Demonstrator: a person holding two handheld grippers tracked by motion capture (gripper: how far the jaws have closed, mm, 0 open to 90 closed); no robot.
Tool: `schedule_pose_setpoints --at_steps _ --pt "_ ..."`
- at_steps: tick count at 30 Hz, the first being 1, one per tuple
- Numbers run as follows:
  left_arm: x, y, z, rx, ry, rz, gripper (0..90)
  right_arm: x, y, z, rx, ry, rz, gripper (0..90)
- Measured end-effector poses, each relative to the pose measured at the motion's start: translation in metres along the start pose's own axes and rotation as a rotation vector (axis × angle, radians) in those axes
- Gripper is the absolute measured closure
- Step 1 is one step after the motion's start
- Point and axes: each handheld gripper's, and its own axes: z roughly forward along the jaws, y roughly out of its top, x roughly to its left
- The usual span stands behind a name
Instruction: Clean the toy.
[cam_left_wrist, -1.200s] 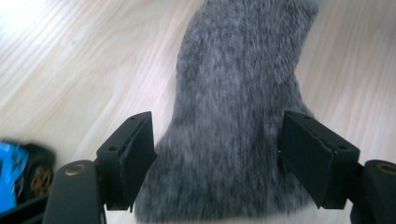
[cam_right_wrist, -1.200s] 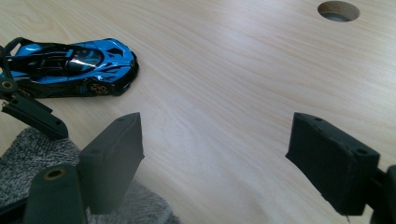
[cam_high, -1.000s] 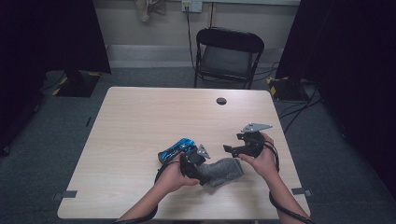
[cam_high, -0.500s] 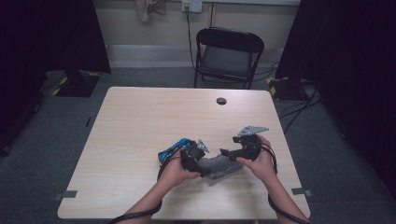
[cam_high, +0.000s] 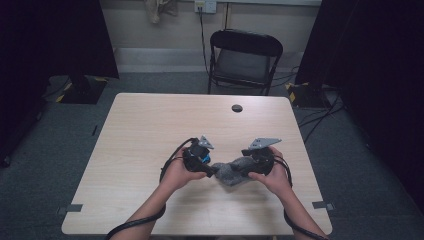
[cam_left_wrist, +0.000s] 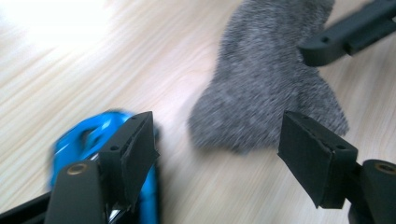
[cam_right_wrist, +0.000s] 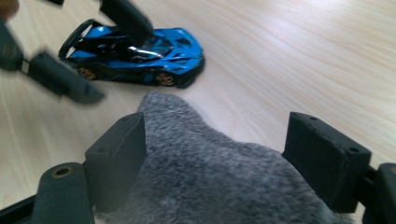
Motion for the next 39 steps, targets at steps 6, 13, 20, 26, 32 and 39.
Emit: schedule_pose_setpoints --at_steps 6,13,20,26,32,39 --pt "0.018 -0.024 -0.023 -0.002 0.035 -0.049 26.8 0.008 -0.003 0.007 0.04 0.001 -0.04 21.4" --pt "0.031 -0.039 -0.035 0.012 0.082 -0.063 24.2 0.01 -0.012 0.023 0.114 -0.016 -0.073 22.4" --pt "0.039 -0.037 -0.024 0.022 0.091 -0.049 21.1 0.006 -0.02 0.034 0.13 -0.063 -0.037 29.7" --pt "0.042 -0.033 0.0 0.057 0.055 0.027 20.0 0.006 -0.023 0.036 0.113 -0.074 -0.033 32.9" --pt "0.043 -0.028 0.011 0.059 0.042 0.045 19.0 0.005 -0.027 0.035 0.082 -0.073 -0.023 35.3" --pt "0.051 -0.026 0.013 0.073 0.052 0.029 19.4 0.004 -0.029 0.035 0.068 -0.074 -0.018 36.0"
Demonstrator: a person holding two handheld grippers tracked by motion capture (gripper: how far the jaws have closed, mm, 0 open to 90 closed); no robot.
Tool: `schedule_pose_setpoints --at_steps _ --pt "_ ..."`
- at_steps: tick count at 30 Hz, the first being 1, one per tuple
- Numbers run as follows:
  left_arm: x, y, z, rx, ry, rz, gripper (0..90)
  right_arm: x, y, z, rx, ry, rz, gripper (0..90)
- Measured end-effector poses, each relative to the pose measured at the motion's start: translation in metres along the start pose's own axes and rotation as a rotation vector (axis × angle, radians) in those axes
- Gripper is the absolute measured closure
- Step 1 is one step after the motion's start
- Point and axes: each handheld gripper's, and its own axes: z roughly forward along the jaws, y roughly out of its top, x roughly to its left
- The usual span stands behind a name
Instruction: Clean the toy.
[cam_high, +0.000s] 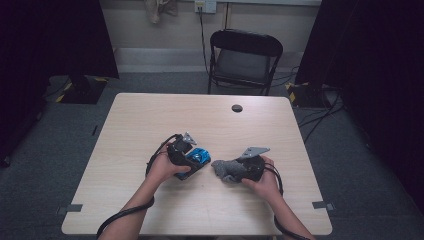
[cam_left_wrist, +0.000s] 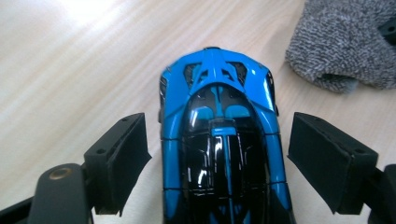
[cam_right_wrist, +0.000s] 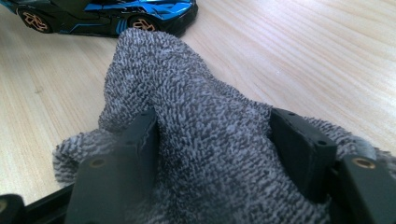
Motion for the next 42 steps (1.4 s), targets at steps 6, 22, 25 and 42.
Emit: schedule_pose_setpoints --at_steps 6,22,25,42 --pt "-0.001 -0.005 0.012 0.039 -0.024 0.0 19.6 0.0 -0.001 0.0 -0.009 0.0 0.0 36.2" --pt "-0.006 -0.01 0.011 0.049 0.023 -0.03 25.8 0.0 -0.006 0.0 -0.047 -0.015 0.022 40.6" --pt "-0.007 -0.012 0.011 0.042 0.024 -0.036 25.9 -0.001 -0.007 -0.001 -0.055 -0.016 0.027 41.7" --pt "-0.006 -0.018 -0.009 0.029 0.018 -0.025 27.9 -0.003 -0.007 -0.002 -0.07 -0.041 0.082 56.4"
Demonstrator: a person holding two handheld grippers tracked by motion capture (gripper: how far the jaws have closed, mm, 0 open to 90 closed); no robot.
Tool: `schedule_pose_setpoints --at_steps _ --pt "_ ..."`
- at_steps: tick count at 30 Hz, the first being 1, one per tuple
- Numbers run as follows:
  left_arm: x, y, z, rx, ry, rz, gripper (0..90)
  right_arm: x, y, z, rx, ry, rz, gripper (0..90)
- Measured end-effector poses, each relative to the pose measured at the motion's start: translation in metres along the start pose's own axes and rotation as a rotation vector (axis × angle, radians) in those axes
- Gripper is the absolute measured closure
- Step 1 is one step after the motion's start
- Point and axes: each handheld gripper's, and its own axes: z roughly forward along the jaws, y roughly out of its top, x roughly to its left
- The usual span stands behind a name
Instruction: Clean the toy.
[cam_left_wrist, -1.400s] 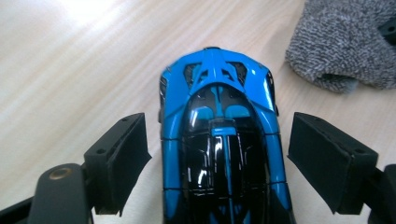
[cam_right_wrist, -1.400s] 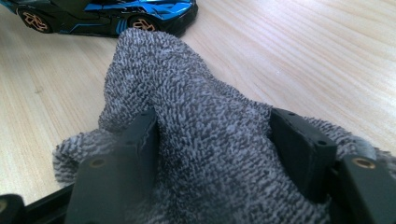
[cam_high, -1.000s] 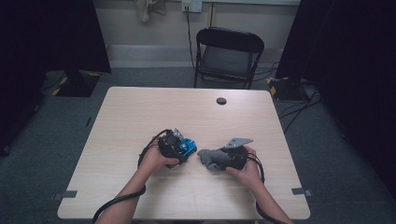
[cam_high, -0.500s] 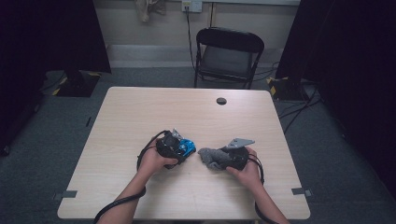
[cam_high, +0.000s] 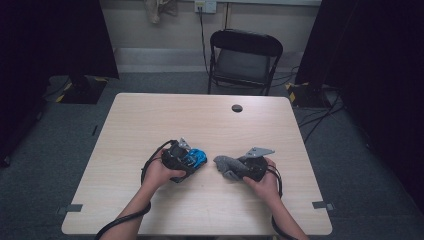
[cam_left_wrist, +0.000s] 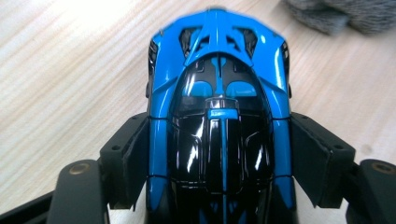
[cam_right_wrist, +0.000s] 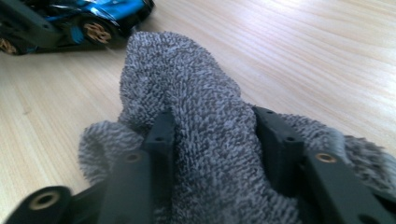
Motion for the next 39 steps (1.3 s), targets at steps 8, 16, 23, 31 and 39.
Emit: schedule_pose_setpoints --at_steps 8,16,23,31,39 --pt "0.001 -0.002 -0.004 -0.004 0.007 0.009 28.0 0.002 0.005 0.0 0.023 -0.02 0.026 64.5" --pt "-0.006 0.006 -0.014 -0.009 -0.007 0.038 28.0 0.004 0.019 -0.002 0.05 -0.031 0.059 72.5" --pt "-0.019 0.018 -0.022 -0.011 -0.032 0.1 28.0 0.003 0.064 -0.013 -0.016 -0.055 0.062 72.7" --pt "-0.041 0.028 -0.017 -0.012 -0.076 0.16 28.0 0.009 0.093 -0.001 -0.01 -0.038 0.061 72.6" --pt "-0.046 0.034 -0.016 -0.037 -0.087 0.161 28.0 0.02 0.096 0.013 0.021 -0.026 0.028 72.6"
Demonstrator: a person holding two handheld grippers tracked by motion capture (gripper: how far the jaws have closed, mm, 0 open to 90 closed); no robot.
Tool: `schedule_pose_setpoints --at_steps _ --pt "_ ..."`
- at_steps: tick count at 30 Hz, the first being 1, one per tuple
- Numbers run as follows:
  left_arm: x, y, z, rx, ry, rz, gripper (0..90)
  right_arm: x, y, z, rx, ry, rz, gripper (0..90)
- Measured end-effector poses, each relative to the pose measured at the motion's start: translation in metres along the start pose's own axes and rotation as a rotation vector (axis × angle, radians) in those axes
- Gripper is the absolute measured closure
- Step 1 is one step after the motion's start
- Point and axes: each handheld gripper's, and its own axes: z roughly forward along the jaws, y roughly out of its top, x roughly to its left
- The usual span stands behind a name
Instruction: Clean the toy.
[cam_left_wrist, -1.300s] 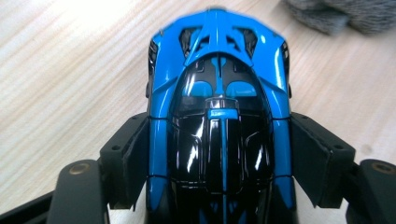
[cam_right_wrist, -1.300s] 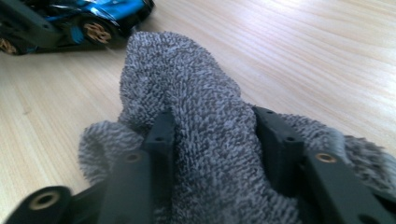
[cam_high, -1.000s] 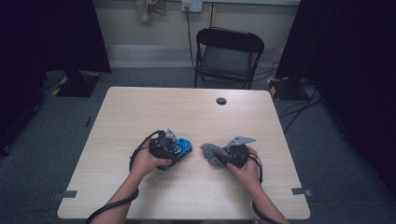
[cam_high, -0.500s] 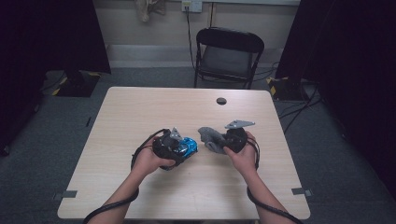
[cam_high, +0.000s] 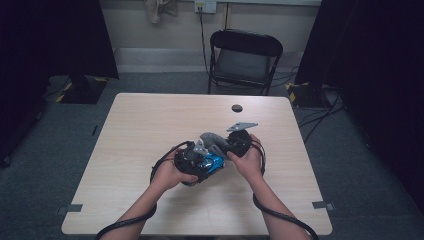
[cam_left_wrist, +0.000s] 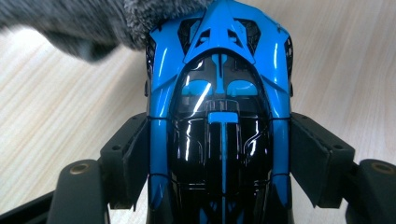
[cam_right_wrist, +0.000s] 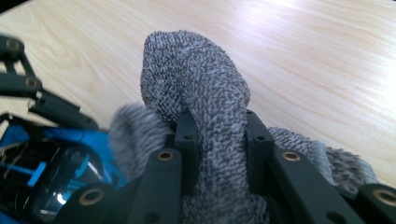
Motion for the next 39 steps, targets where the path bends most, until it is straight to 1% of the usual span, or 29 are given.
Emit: schedule_pose_setpoints --at_steps 1,3,5,10,16,18,21,22,24,25,27,28,32,35,36,37,38,39 --pt "0.001 -0.001 0.0 0.001 -0.001 -0.003 28.0 0.001 -0.001 0.001 0.003 0.005 -0.005 72.6" --pt "0.001 -0.003 0.0 0.005 0.009 0.002 28.0 -0.001 -0.002 0.001 0.006 0.027 0.008 72.7" --pt "0.001 -0.004 -0.001 -0.003 0.009 -0.013 28.0 -0.001 -0.004 0.001 0.007 0.033 0.006 72.7" --pt "0.004 -0.007 -0.003 -0.002 0.021 -0.019 28.0 -0.002 -0.008 0.0 0.015 0.032 0.015 72.6" --pt "0.011 -0.01 -0.008 -0.004 0.048 -0.053 28.0 -0.004 -0.013 -0.001 0.018 0.03 0.025 72.6" --pt "0.013 -0.011 -0.009 -0.007 0.058 -0.053 28.0 -0.003 -0.014 -0.002 0.016 0.034 0.034 72.6" --pt "0.016 -0.014 -0.009 -0.01 0.061 -0.073 28.0 -0.002 -0.016 -0.001 0.016 0.028 0.034 72.6" --pt "0.017 -0.015 -0.009 -0.009 0.073 -0.081 28.0 -0.002 -0.017 -0.001 0.016 0.027 0.035 72.5" --pt "0.019 -0.017 -0.009 -0.017 0.081 -0.105 28.0 0.0 -0.018 -0.001 0.014 0.025 0.039 72.5" --pt "0.02 -0.017 -0.009 -0.015 0.084 -0.105 28.0 0.0 -0.018 -0.002 0.01 0.022 0.034 72.5" --pt "0.022 -0.019 -0.009 -0.023 0.1 -0.124 28.0 0.002 -0.019 -0.002 0.007 0.025 0.034 72.5" --pt "0.024 -0.019 -0.01 -0.018 0.107 -0.126 28.0 0.002 -0.02 -0.003 0.007 0.026 0.031 72.5" --pt "0.033 -0.021 -0.013 -0.029 0.13 -0.168 28.0 0.006 -0.02 -0.004 0.008 0.041 0.025 72.5" --pt "0.036 -0.022 -0.013 -0.019 0.144 -0.18 28.0 0.01 -0.02 -0.004 0.008 0.056 0.007 72.5" --pt "0.036 -0.022 -0.013 -0.019 0.144 -0.18 28.0 0.012 -0.019 -0.004 0.011 0.058 -0.008 72.5" --pt "0.038 -0.023 -0.013 -0.018 0.157 -0.19 28.0 0.014 -0.02 -0.003 0.014 0.059 -0.014 72.5" --pt "0.039 -0.023 -0.013 -0.017 0.156 -0.192 28.0 0.015 -0.02 -0.003 0.015 0.065 -0.015 72.5" --pt "0.04 -0.024 -0.013 -0.02 0.16 -0.202 28.0 0.016 -0.021 -0.003 0.015 0.071 -0.015 72.5"
